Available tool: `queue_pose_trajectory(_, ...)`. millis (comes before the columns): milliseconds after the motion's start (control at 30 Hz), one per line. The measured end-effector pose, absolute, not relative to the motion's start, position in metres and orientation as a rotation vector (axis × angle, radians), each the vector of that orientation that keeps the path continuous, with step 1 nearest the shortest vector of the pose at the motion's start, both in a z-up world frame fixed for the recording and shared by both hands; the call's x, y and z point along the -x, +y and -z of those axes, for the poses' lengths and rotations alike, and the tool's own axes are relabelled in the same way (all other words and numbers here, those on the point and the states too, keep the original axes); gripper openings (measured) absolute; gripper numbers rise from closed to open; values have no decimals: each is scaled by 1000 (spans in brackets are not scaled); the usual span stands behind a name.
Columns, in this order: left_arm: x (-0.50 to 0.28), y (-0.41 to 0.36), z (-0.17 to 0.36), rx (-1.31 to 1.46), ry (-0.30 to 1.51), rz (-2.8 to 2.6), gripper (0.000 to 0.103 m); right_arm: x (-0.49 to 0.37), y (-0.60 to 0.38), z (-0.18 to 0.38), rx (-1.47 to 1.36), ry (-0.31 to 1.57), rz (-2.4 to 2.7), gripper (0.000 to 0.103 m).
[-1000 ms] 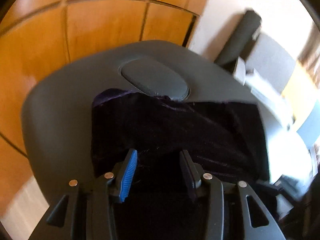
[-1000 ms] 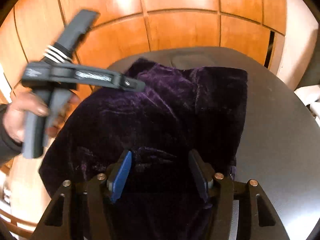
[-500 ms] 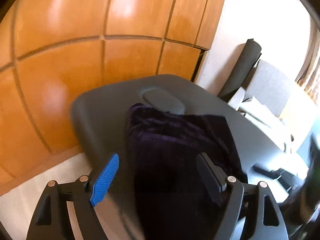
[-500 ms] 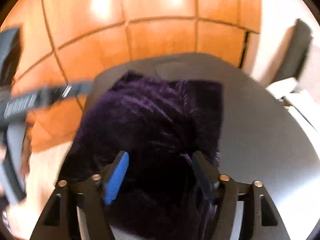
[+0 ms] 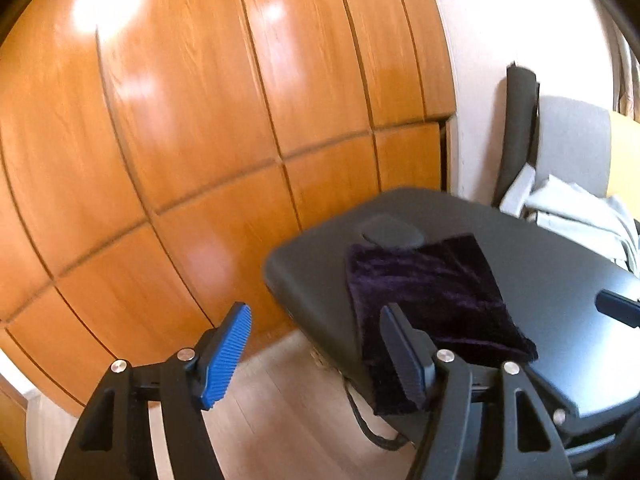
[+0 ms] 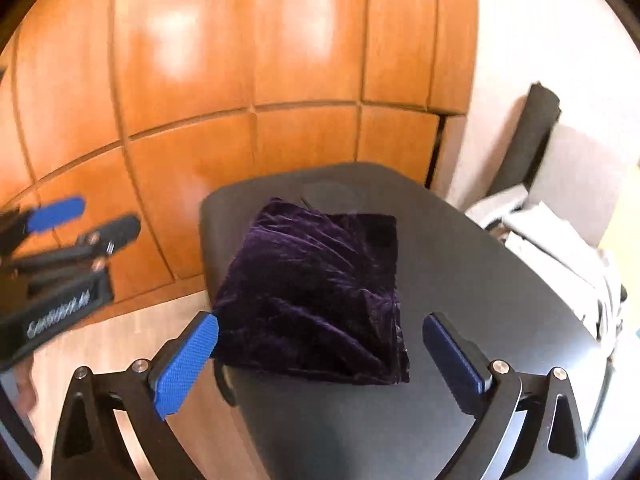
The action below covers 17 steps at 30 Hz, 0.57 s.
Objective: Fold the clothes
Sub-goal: 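Release the folded purple top and pull both grippers back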
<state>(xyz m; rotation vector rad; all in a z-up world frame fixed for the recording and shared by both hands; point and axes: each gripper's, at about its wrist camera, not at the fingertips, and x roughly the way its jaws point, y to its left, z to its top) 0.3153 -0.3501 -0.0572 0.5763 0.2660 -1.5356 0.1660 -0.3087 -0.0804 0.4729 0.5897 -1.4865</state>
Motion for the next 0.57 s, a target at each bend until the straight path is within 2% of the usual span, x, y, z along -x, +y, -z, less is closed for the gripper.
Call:
queue_pose_trajectory(300, -323, -340, 38, -510, 483, 1667, 69, -179, -271, 64, -377, 599, 1484, 103)
queue_pose_trajectory(367, -323, -337, 37, -498, 493, 1665, 60, -180, -268, 64, -376, 601, 1483, 103)
queue_pose_trajectory(567, -321, -331, 43, -505, 465, 1651, 58, -181, -263, 65, -376, 603, 1482, 103)
